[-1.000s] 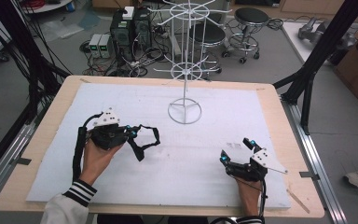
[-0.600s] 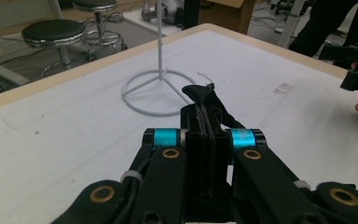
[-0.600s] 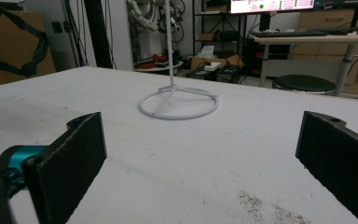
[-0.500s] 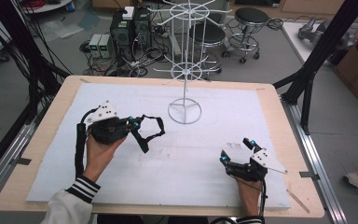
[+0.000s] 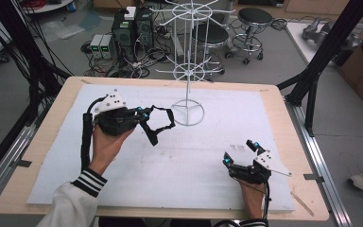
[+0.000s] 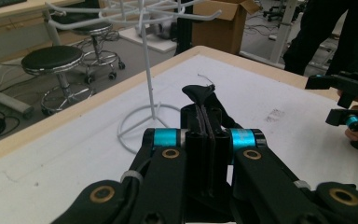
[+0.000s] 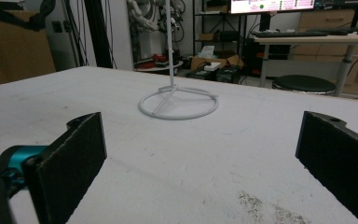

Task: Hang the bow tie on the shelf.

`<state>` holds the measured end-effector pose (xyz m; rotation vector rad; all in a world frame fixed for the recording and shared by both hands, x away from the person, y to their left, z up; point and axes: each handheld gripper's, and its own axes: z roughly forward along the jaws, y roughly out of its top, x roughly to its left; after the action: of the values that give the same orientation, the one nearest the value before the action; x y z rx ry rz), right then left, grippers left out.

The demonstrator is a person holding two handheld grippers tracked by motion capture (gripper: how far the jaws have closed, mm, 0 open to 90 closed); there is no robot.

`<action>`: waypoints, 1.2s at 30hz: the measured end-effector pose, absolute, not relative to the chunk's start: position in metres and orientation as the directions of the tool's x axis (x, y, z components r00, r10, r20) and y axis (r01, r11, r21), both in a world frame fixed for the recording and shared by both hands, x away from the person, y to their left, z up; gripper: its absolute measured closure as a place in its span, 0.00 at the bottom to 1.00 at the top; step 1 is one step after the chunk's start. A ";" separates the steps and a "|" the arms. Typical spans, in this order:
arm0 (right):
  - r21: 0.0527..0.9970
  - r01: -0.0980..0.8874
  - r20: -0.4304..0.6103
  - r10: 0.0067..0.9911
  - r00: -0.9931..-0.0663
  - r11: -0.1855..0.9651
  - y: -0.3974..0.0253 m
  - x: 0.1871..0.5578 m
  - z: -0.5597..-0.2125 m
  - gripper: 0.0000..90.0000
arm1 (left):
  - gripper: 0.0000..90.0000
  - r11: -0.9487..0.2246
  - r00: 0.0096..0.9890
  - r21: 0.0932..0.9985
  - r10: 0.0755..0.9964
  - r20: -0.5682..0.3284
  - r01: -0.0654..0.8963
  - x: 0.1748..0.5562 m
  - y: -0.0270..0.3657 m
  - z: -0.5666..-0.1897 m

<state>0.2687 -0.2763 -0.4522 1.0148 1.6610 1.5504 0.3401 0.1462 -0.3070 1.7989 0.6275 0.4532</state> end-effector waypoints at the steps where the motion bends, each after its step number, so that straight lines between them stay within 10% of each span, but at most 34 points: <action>1: 0.994 0.109 0.048 0.867 -0.496 0.007 -0.276 0.269 -0.452 0.01 | 0.98 -0.240 0.786 0.953 0.619 0.001 0.188 0.341 0.145 -0.305; 36: 0.994 0.107 0.058 0.868 -0.492 -0.005 -0.277 0.268 -0.452 0.01 | 0.98 -0.205 0.775 0.968 0.632 0.020 0.142 0.379 0.123 -0.263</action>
<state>0.2684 -0.2772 -0.4524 1.0207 1.6500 1.5581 0.3790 0.1230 -0.2626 1.7486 0.6069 0.4991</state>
